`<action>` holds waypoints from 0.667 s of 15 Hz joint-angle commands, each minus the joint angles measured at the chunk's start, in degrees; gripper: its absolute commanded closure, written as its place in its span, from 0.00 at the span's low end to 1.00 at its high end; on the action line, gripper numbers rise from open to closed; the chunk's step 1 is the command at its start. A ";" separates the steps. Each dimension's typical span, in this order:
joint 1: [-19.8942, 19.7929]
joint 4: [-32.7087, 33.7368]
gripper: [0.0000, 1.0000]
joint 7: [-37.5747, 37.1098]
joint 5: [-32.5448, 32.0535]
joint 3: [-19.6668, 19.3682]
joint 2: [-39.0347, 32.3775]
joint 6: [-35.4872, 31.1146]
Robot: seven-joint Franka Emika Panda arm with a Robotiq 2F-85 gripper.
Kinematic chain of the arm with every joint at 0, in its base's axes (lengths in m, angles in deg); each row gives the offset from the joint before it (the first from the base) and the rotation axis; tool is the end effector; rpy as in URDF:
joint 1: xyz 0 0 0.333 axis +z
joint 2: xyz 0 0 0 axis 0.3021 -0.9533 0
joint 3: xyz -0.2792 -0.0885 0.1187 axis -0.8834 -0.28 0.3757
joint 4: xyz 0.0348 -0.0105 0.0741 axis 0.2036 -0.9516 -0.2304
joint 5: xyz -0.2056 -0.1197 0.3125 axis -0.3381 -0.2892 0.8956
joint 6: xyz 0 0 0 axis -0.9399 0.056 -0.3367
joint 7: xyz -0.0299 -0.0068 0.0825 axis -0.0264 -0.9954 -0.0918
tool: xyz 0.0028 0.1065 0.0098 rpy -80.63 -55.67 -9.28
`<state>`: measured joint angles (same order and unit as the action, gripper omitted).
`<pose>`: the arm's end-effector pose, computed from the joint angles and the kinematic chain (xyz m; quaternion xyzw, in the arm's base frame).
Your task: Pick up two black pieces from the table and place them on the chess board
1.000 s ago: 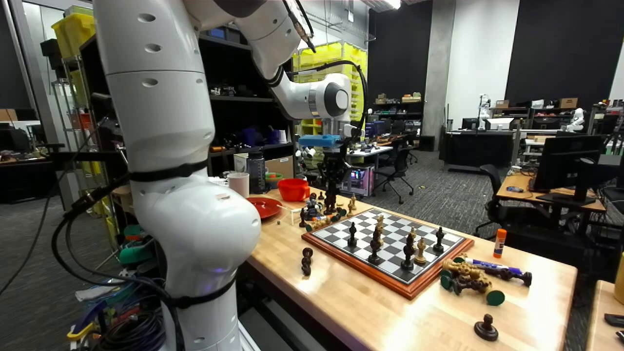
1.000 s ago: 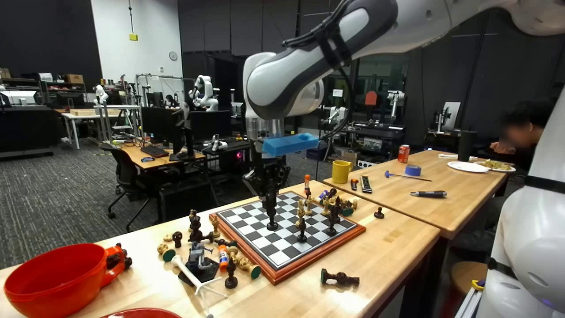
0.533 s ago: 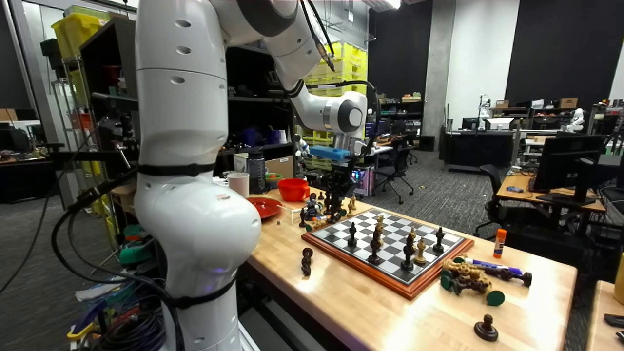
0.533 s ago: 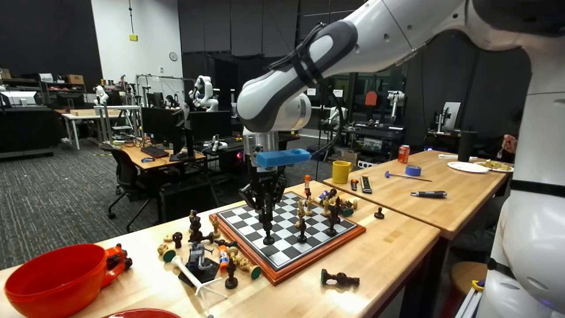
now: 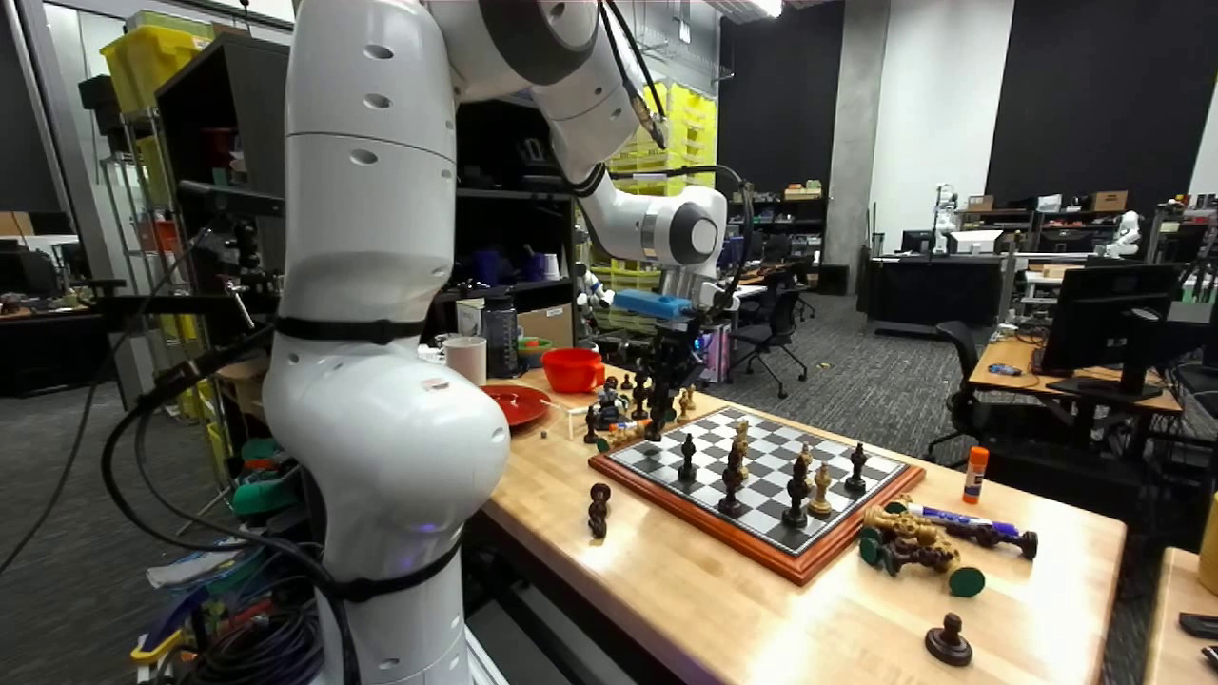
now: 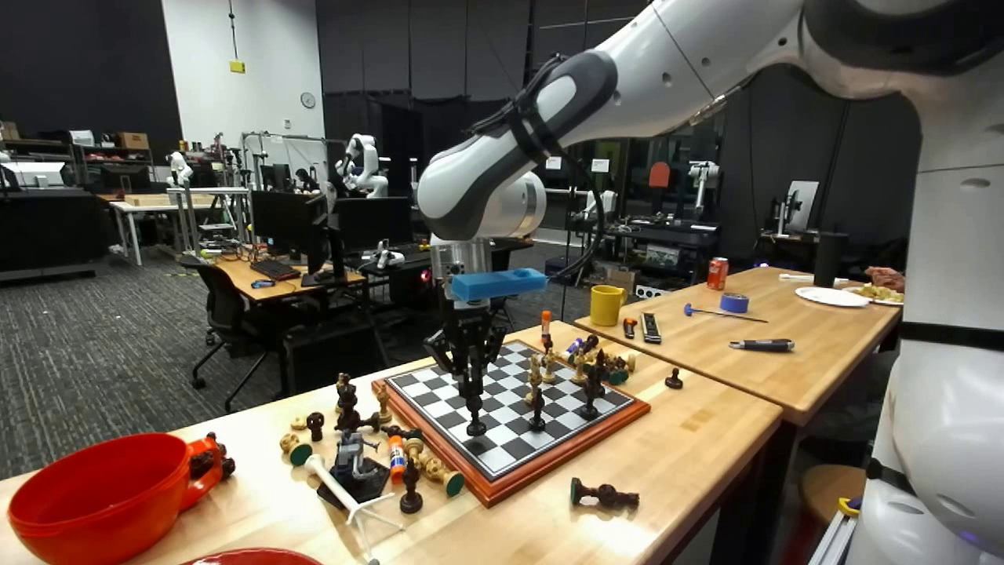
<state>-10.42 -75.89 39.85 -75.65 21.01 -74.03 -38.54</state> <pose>0.5254 0.1329 0.3578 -0.9950 0.0221 0.0951 0.0193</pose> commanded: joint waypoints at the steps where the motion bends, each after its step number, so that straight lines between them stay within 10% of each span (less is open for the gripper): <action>1: 0.42 -0.40 0.50 0.46 0.25 0.28 1.15 1.03; 10: 4.25 -10.66 0.00 0.85 3.87 4.62 9.19 -0.57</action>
<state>-7.91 -79.77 39.97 -73.62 23.88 -71.61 -38.46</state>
